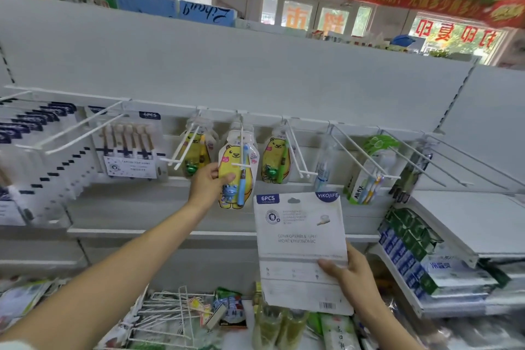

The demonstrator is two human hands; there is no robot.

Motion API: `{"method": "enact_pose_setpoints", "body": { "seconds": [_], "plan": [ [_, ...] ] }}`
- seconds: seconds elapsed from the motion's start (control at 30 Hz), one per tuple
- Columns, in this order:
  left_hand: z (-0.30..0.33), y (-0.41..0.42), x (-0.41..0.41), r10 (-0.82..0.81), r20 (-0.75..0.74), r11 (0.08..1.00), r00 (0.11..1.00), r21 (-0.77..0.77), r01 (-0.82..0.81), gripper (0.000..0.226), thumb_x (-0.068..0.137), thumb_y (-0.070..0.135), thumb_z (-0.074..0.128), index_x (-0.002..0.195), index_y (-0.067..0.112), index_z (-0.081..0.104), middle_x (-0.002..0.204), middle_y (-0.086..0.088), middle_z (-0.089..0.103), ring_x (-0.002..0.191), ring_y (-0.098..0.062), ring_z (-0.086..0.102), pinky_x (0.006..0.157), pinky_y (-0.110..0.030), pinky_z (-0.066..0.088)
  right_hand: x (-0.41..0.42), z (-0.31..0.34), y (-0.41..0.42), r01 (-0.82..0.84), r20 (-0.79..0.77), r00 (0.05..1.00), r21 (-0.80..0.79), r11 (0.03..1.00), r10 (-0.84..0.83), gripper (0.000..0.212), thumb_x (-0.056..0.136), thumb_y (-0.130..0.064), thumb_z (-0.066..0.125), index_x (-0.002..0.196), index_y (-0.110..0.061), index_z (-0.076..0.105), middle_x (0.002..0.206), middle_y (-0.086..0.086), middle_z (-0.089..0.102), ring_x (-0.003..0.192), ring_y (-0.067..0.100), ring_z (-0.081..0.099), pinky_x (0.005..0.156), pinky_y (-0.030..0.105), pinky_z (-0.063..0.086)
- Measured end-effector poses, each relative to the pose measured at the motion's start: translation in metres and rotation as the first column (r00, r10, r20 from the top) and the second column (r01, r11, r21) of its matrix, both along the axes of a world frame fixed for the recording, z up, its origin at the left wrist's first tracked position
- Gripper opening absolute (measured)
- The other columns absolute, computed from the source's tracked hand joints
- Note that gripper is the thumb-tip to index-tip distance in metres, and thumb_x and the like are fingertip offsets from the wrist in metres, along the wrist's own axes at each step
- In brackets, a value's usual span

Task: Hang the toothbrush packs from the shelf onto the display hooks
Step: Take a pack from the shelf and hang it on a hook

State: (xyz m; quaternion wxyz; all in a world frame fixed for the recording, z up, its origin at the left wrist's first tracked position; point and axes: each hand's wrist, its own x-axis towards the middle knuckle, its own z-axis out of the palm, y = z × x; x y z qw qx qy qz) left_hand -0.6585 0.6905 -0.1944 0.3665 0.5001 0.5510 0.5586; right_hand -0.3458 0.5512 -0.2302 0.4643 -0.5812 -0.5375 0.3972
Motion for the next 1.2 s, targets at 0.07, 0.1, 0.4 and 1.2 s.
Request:
{"method": "enact_pose_setpoints", "body": {
  "seconds": [0.07,0.1,0.4,1.2],
  "plan": [
    [-0.001,0.016,0.0,0.014,-0.02,1.0,1.0,0.002,-0.014,0.019,0.085,0.012,0.075,0.103,0.016,0.07,0.098,-0.001,0.074,0.093,-0.02,0.071,0.084,-0.04,0.058,0.002,-0.002,0.001,-0.002,0.004,1.0,-0.014,1.0,0.002,0.027,0.083,0.001,0.074,0.1,-0.019,0.07,0.093,-0.006,0.079,0.082,0.01,0.074,0.07,0.024,0.057],
    [0.0,0.023,0.001,0.023,-0.028,1.0,0.999,-0.002,-0.023,0.019,0.086,0.01,0.074,0.104,0.015,0.069,0.098,-0.001,0.073,0.093,-0.019,0.069,0.08,-0.036,0.058,0.002,-0.002,0.001,-0.004,-0.003,1.0,-0.025,1.0,0.004,0.026,0.083,0.001,0.073,0.101,-0.017,0.07,0.094,-0.005,0.079,0.084,0.013,0.075,0.073,0.029,0.059],
    [-0.018,0.055,0.001,0.086,-0.023,0.992,0.996,-0.092,-0.088,0.031,0.084,0.016,0.077,0.11,0.003,0.068,0.105,-0.013,0.071,0.095,-0.025,0.066,0.063,-0.026,0.047,0.001,-0.003,0.002,-0.026,-0.019,0.999,-0.027,0.999,0.026,0.026,0.083,0.003,0.073,0.102,-0.014,0.07,0.096,-0.002,0.078,0.085,0.016,0.075,0.071,0.027,0.058],
    [-0.055,-0.154,-0.001,-0.172,-0.03,0.985,0.985,0.01,0.173,0.058,0.05,0.054,0.083,0.1,0.027,0.07,0.098,0.02,0.075,0.092,-0.005,0.071,0.078,-0.025,0.056,-0.077,0.001,0.008,-0.107,-0.01,0.994,0.172,0.979,0.11,0.06,0.081,-0.007,0.079,0.124,-0.03,0.044,0.119,-0.012,0.057,0.103,0.005,0.063,0.083,0.025,0.055]
  ]
}}
